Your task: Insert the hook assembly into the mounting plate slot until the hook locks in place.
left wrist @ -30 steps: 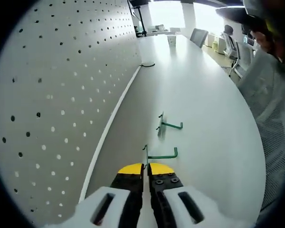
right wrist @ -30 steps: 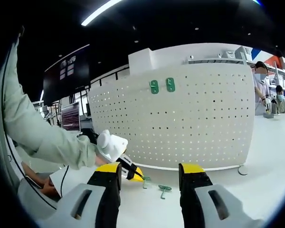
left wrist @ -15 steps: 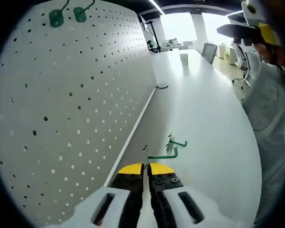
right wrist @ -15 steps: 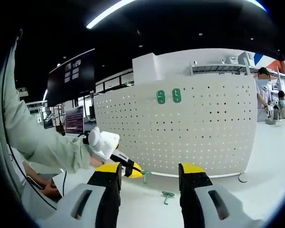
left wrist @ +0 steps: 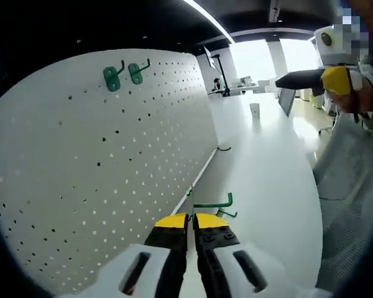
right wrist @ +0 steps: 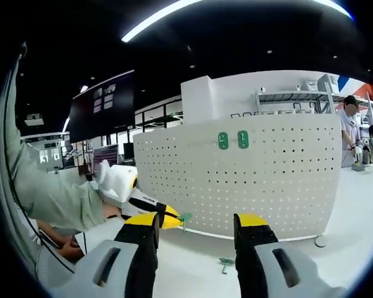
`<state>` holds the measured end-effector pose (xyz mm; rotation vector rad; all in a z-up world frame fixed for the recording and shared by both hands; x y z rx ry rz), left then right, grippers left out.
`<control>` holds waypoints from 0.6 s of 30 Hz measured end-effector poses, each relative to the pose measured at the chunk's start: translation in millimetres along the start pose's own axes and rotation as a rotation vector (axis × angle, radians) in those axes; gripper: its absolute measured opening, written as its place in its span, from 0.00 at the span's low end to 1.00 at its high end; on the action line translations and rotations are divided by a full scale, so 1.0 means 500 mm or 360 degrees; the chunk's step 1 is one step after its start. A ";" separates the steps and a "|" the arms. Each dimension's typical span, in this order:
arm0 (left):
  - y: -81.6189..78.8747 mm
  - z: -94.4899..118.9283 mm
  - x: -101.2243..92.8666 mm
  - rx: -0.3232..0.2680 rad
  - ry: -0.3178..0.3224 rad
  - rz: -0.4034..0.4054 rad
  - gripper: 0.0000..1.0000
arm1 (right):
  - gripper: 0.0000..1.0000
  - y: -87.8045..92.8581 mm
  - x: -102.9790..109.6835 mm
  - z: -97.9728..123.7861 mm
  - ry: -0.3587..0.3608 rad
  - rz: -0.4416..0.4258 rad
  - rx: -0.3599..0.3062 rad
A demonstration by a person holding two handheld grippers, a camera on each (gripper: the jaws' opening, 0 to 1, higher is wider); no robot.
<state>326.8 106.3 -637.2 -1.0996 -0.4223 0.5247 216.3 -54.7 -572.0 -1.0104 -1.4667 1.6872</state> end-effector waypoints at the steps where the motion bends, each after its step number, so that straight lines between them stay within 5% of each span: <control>1: -0.008 0.010 -0.005 -0.0036 -0.0004 0.0000 0.04 | 0.46 -0.004 0.002 0.001 -0.0003 -0.0002 -0.0006; 18: -0.099 0.137 -0.058 -0.0579 -0.0152 0.0167 0.04 | 0.46 -0.039 0.026 0.011 -0.0053 0.0026 -0.0074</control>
Point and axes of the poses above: the point that each gripper's makers call its tool centre point, and the gripper's own axes: z roughly backward along the fingers, x roughly to its left, y roughly out of its underside, the point moved 6 cm from there along z, roughly backward along the fingers, and after that the axes turned 11 degrees about z, right-handed, at the moved point
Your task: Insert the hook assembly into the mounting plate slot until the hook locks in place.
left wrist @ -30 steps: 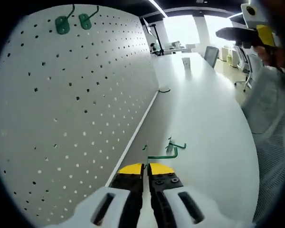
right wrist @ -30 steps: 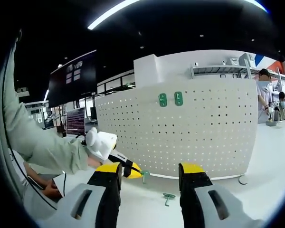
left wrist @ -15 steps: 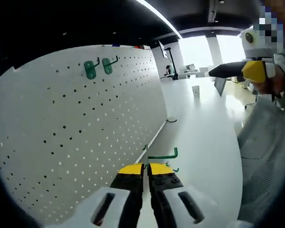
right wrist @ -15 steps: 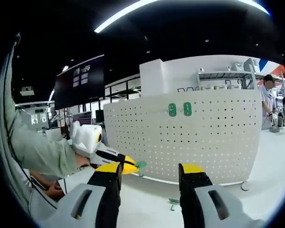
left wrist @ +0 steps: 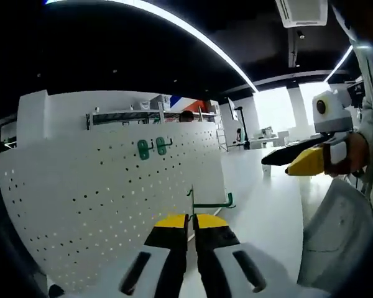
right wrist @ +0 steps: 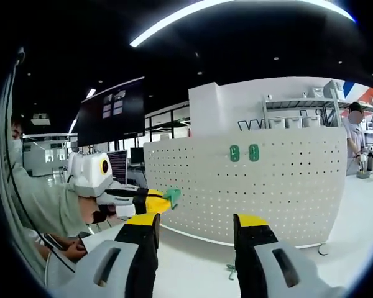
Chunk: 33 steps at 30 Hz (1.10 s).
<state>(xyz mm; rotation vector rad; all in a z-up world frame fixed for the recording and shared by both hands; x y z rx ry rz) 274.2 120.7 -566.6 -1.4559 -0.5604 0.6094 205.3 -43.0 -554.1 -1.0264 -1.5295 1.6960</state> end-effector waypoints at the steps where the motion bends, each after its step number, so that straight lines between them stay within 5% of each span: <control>1: -0.009 0.006 -0.008 -0.0046 -0.0002 -0.0003 0.04 | 0.46 -0.001 0.001 0.000 -0.0004 -0.0002 -0.0001; 11: -0.056 0.035 -0.054 -0.0257 -0.0011 0.0083 0.04 | 0.45 -0.017 0.006 0.012 -0.0018 -0.0013 -0.0032; 24: -0.076 0.035 -0.082 -0.0369 -0.0044 0.0119 0.04 | 0.41 -0.072 0.024 0.007 -0.0102 -0.0001 -0.0135; 33: -0.084 0.022 -0.111 -0.0397 0.0034 0.0148 0.04 | 0.36 -0.111 0.033 -0.006 -0.0159 -0.0002 -0.0210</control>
Point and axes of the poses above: the point that each gripper's makers call its tool centre point, and the gripper's own axes: z roughly backward along the fingers, x roughly to its left, y roughly out of its underside, the point moved 6 cm from there along z, roughly backward along the fingers, and after that the axes turned 11 degrees about z, right-handed, at the moved point
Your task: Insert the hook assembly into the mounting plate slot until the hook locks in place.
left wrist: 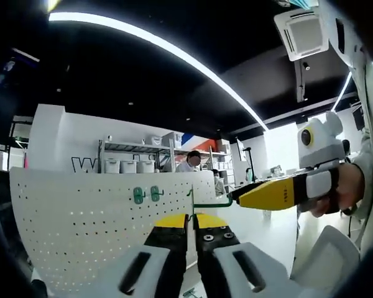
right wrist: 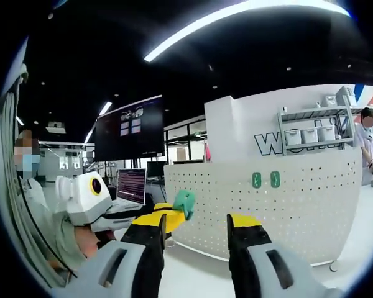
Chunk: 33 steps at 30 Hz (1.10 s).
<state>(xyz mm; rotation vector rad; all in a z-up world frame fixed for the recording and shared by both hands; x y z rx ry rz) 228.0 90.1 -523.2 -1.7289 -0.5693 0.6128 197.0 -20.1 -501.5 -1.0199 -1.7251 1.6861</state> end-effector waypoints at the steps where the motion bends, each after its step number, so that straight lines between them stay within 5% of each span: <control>1: 0.000 -0.001 -0.003 0.0001 0.0009 0.0001 0.04 | 0.36 -0.002 0.000 -0.002 -0.0002 0.0000 -0.0002; 33: 0.009 -0.007 -0.014 -0.0018 0.0122 0.0021 0.04 | 0.07 -0.007 0.012 -0.008 -0.0069 -0.0055 -0.0049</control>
Point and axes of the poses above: the point that each gripper's makers call its tool centre point, and the gripper's own axes: z roughly backward along the fingers, x roughly to its left, y roughly out of its underside, the point moved 6 cm from there along z, roughly backward along the fingers, and after that the axes turned 11 degrees about z, right-handed, at the moved point
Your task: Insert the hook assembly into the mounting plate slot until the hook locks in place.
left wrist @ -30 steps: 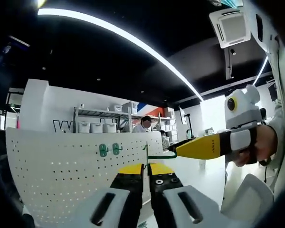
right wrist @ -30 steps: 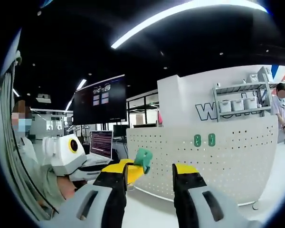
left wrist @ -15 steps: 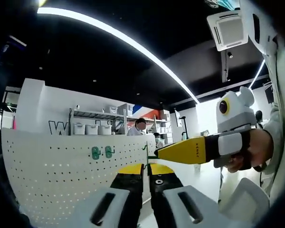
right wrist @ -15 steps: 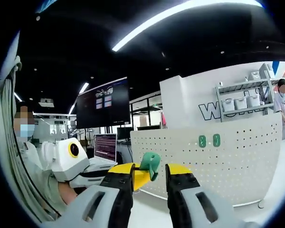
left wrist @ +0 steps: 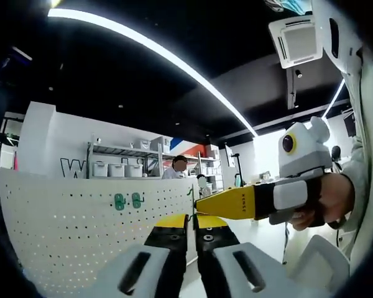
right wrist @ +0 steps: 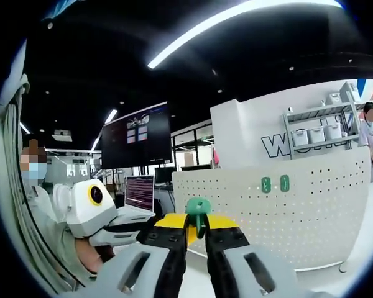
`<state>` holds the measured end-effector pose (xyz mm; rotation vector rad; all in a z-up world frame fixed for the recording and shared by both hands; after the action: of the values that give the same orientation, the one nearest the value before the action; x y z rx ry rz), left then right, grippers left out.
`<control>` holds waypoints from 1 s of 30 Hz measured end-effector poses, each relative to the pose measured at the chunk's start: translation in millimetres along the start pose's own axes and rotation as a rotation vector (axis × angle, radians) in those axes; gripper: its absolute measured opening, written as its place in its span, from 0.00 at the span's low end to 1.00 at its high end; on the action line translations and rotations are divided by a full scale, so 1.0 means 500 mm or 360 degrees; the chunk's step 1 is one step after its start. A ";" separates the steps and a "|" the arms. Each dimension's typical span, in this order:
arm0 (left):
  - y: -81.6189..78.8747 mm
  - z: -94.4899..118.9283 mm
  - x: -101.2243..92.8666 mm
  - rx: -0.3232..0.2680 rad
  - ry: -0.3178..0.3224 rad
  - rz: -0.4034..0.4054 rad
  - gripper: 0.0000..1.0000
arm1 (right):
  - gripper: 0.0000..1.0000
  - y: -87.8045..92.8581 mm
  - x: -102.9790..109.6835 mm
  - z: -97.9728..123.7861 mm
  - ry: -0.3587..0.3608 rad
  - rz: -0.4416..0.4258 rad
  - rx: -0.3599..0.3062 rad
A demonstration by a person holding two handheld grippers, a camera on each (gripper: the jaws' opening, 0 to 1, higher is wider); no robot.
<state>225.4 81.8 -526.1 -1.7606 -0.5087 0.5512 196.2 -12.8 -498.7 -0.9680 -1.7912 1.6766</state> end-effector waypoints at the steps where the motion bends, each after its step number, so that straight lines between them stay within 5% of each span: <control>1: 0.001 0.000 0.001 0.0004 -0.0001 0.0001 0.04 | 0.06 0.001 0.001 0.000 -0.0004 0.0010 0.0002; 30: 0.008 0.006 0.003 0.0060 -0.0035 -0.0007 0.11 | 0.01 0.012 0.006 -0.006 -0.0013 0.0022 -0.0012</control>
<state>225.1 84.1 -531.1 -1.7188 -0.5142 0.5739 197.6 -8.4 -504.4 -0.9802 -1.8008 1.6855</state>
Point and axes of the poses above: the point that each gripper's makers call its tool centre point, and the gripper's own axes: z roughly backward along the fingers, x roughly to its left, y roughly out of its underside, the point moved 6 cm from there along z, roughly backward along the fingers, and after that the axes turned 11 degrees about z, right-handed, at the moved point
